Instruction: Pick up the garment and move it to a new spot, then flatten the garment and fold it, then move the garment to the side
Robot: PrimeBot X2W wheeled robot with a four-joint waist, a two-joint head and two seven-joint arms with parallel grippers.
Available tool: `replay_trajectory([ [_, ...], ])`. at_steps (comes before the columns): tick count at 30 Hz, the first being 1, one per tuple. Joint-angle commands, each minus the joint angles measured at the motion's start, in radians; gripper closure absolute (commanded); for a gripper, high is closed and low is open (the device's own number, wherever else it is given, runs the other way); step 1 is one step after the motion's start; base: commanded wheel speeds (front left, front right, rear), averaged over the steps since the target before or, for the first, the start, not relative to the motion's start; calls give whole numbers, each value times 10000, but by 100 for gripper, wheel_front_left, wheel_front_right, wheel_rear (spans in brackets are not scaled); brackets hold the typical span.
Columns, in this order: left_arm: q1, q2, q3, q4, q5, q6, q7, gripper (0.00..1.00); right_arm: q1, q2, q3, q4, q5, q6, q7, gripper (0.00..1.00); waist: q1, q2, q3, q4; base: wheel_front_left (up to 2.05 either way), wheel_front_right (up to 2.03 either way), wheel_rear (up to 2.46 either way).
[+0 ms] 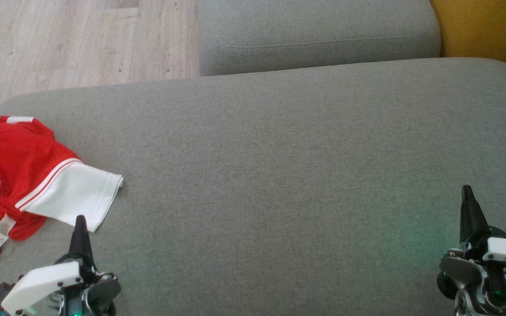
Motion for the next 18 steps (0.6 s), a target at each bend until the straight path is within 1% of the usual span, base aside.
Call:
replay_trajectory([
  [1,-497,52,389,-366,-57,-65,29,100,-524,-83,212,-382,74,-7,54,100,0,0,0,0,0,0,0],
  [18,-497,52,389,-366,-57,-65,29,100,-524,-83,212,-382,74,-7,54,100,0,0,0,0,0,0,0],
])
